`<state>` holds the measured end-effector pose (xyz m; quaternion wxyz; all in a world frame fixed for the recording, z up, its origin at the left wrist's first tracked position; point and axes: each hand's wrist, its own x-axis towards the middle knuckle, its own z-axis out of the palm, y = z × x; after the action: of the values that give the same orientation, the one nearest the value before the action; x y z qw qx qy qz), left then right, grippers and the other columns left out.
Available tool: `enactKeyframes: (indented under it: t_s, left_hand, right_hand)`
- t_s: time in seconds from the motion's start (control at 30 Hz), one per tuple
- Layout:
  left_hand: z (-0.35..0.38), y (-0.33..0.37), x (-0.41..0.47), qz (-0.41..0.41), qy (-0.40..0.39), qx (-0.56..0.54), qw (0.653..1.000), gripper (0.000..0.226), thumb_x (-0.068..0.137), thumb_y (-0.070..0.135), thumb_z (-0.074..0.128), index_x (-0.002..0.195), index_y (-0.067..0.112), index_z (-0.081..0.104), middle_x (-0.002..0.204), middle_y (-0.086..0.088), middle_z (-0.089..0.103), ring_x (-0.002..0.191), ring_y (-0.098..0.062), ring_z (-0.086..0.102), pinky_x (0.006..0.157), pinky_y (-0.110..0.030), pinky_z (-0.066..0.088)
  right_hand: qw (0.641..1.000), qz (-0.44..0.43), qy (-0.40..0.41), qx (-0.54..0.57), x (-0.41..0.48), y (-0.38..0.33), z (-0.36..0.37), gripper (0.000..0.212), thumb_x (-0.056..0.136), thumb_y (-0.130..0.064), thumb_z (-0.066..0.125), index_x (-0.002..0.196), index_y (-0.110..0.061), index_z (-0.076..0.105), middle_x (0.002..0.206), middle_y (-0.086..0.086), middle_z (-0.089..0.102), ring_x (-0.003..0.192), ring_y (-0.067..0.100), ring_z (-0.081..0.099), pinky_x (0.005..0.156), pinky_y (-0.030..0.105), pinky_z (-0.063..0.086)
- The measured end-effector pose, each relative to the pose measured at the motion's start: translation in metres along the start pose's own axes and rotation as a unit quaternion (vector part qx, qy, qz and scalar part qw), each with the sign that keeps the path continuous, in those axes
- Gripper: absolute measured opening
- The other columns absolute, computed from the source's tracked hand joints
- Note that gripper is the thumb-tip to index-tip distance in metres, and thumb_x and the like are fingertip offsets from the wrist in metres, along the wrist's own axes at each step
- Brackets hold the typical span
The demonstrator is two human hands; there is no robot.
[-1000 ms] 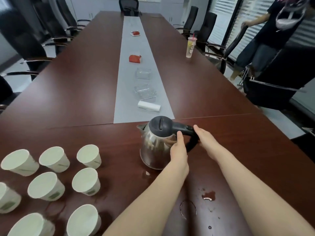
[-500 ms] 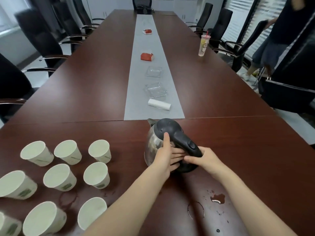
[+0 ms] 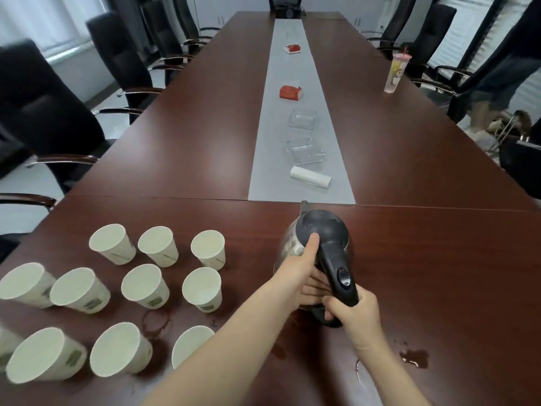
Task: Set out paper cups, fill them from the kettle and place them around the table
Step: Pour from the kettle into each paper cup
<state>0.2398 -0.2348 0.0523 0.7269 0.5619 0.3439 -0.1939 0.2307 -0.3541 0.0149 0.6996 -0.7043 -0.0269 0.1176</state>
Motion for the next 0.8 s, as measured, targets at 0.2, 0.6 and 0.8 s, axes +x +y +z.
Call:
enactKeyframes:
  t_s: [0.2, 0.6, 0.8]
  left_hand:
    - [-0.005, -0.017, -0.011, 0.008, 0.026, -0.010, 1.000, 0.076, 0.084, 0.070, 0.045, 0.069, -0.002, 0.064, 0.050, -0.007, 0.065, 0.051, -0.017, 0.064, 0.045, -0.021, 0.052]
    - [-0.035, -0.045, -0.049, -0.008, -0.010, -0.013, 1.000, 0.074, 0.083, 0.071, 0.047, 0.068, 0.001, 0.065, 0.053, -0.008, 0.064, 0.048, -0.017, 0.064, 0.052, -0.024, 0.056]
    - [-0.051, -0.068, -0.086, -0.022, -0.076, 0.018, 0.997, 0.071, 0.085, 0.070, 0.043, 0.083, 0.003, 0.065, 0.046, -0.005, 0.061, 0.042, -0.013, 0.062, 0.045, -0.021, 0.053]
  right_hand:
    - [0.999, 0.007, 0.039, -0.007, -0.025, 0.005, 0.010, 0.037, 0.070, 0.029, 0.057, 0.051, -0.002, 0.048, 0.035, 0.002, 0.047, 0.033, 0.006, 0.039, 0.039, 0.015, 0.035]
    - [0.992, 0.035, 0.117, -0.035, -0.087, -0.002, 0.039, 0.027, 0.067, 0.030, 0.059, 0.056, 0.005, 0.055, 0.034, 0.007, 0.048, 0.032, 0.013, 0.039, 0.035, 0.013, 0.034]
    - [0.981, 0.045, 0.181, -0.051, -0.139, 0.006, 0.050, 0.032, 0.064, 0.028, 0.064, 0.049, 0.001, 0.058, 0.035, 0.011, 0.052, 0.033, 0.015, 0.046, 0.037, 0.017, 0.039]
